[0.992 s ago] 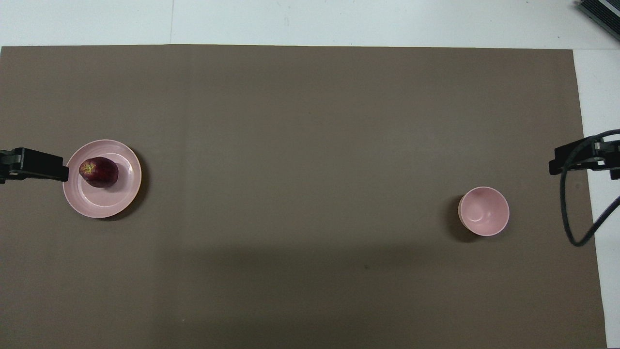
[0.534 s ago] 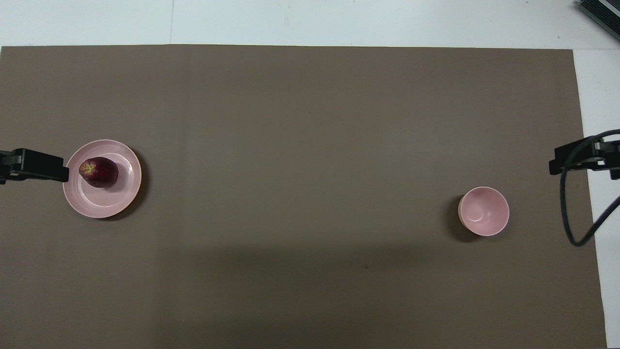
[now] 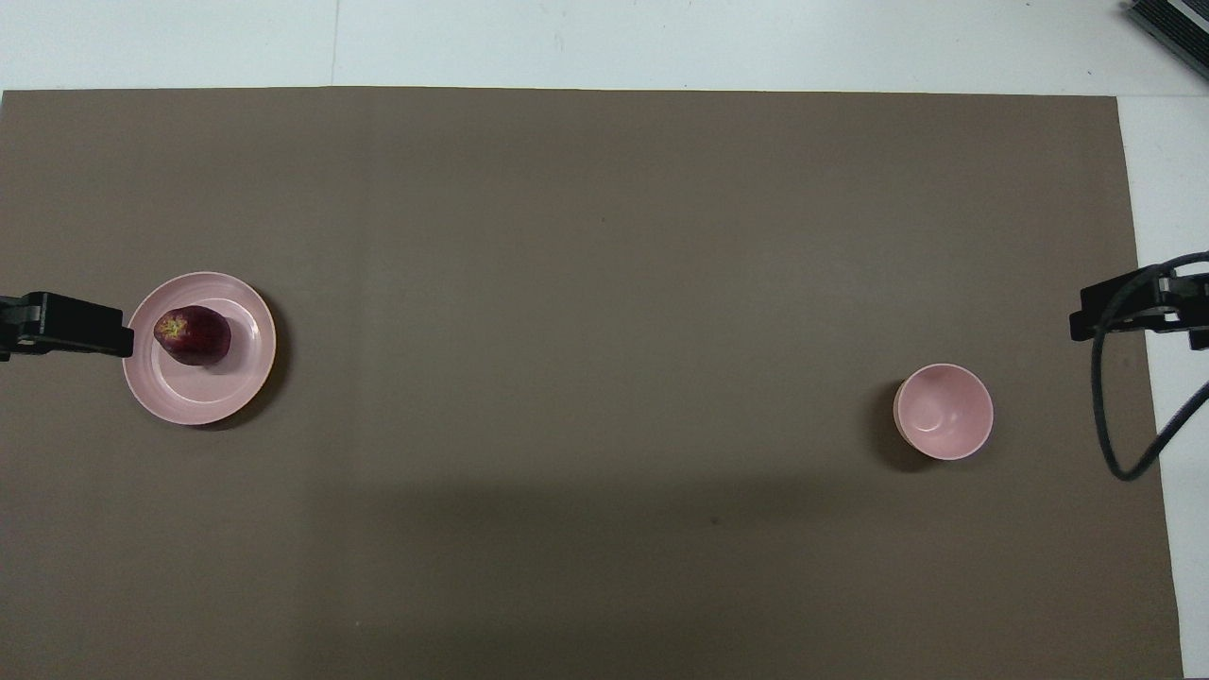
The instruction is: Move apple from plate to bowl
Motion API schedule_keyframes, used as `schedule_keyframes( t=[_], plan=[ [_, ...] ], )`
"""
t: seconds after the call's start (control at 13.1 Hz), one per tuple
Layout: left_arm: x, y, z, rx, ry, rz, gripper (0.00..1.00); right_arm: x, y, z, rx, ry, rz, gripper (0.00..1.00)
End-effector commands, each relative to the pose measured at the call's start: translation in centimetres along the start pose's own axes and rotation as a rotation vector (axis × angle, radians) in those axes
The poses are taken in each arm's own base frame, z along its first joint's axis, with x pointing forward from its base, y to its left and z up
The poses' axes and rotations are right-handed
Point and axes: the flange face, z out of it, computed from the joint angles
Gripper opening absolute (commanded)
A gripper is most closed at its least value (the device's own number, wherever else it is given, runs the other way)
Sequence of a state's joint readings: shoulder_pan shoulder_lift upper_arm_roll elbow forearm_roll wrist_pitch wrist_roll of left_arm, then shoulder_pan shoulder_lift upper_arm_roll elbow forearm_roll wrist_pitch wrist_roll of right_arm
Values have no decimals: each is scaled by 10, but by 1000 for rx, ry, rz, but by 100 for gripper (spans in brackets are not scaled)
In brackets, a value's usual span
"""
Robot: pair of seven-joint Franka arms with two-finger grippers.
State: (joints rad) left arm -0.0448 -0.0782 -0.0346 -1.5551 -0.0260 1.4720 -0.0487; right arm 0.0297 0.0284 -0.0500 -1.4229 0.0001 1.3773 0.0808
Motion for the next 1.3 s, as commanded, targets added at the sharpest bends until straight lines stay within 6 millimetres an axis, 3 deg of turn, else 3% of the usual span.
schedule_keyframes(
  t=[0.0, 0.31, 0.69, 0.92, 1.15, 1.22],
  plan=[
    [-10, -1, 0, -11, -11, -11, 100, -5, 2, -3, 25, -7, -16, 100],
    [-10, -7, -1, -11, -4, -16, 100, -5, 2, -3, 25, -8, -14, 100],
    [-10, -13, 20, -10, -27, -19, 100, -5, 2, -3, 25, -7, -17, 100],
    [5, -41, 29, -11, 28, -68, 100, -5, 2, -3, 25, -7, -20, 100],
    [24, -78, 87, -9, 52, -77, 100, -5, 2, -3, 25, -7, -19, 100],
    [27, -82, 94, -5, 93, -80, 100, -5, 2, -3, 25, -7, -19, 100]
  ],
)
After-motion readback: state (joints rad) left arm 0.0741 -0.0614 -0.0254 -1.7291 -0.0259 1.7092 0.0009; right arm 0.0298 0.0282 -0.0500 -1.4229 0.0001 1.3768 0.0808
